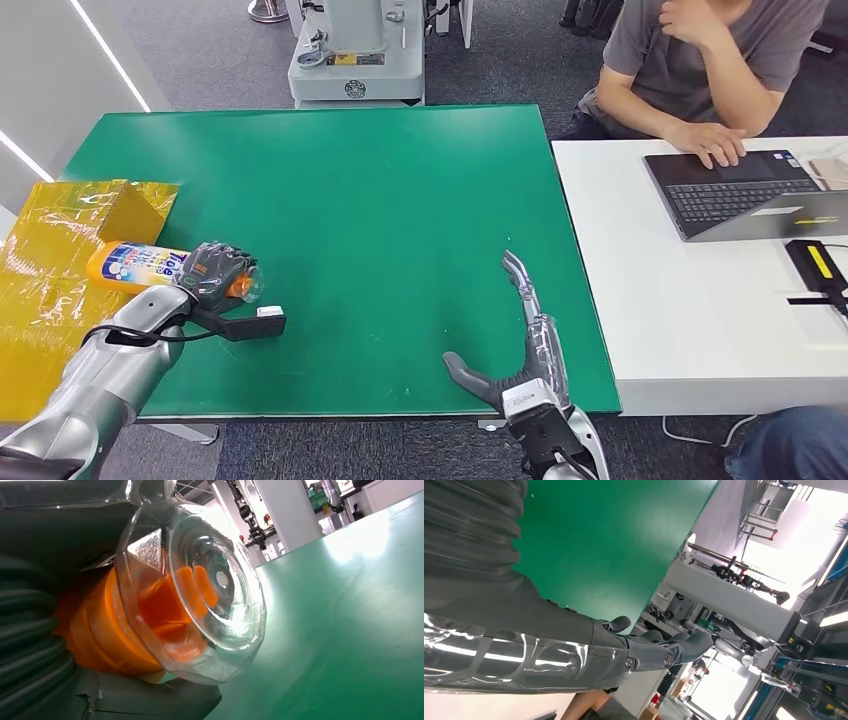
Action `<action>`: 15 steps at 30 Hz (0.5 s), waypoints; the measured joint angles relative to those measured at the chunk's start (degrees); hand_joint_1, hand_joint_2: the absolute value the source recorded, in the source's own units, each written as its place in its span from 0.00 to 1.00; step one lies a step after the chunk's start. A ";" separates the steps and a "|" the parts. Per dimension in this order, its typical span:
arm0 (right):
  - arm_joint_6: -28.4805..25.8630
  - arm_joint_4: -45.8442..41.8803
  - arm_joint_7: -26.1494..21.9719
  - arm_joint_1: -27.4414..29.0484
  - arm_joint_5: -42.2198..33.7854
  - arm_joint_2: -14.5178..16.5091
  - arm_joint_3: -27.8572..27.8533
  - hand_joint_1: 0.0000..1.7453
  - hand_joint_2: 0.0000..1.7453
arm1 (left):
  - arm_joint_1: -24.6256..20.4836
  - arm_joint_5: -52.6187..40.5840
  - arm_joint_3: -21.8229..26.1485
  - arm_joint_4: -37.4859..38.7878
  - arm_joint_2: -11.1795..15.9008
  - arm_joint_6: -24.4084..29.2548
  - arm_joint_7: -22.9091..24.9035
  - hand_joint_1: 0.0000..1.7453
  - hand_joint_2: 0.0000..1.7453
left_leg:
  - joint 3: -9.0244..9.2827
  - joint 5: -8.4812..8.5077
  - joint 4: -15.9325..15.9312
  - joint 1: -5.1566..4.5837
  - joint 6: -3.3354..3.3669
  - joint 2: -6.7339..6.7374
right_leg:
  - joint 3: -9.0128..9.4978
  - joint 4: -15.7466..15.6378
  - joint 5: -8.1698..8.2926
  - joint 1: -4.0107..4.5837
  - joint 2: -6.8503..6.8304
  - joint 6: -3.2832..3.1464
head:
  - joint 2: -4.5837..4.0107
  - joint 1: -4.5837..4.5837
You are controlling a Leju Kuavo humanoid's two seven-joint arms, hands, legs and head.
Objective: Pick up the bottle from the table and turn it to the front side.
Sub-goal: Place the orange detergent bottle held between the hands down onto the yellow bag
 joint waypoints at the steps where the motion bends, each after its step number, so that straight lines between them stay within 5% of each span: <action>1: 0.00 0.00 0.00 0.00 0.00 0.00 0.00 0.00 1.00 | 0.00 0.00 0.00 0.00 0.00 0.00 0.00 1.00 1.00 | 0.00 0.00 0.00 0.00 0.00 0.00 | 0.00 0.00 0.00 0.00 0.00 0.00 | 0.00 0.00; 15: 0.00 0.00 0.00 0.00 0.01 0.00 0.00 0.00 1.00 | 0.00 0.00 0.00 0.02 0.00 0.00 0.00 1.00 1.00 | 0.00 0.00 0.00 0.00 0.00 0.00 | 0.00 0.00 0.00 0.00 0.00 0.00 | 0.00 0.00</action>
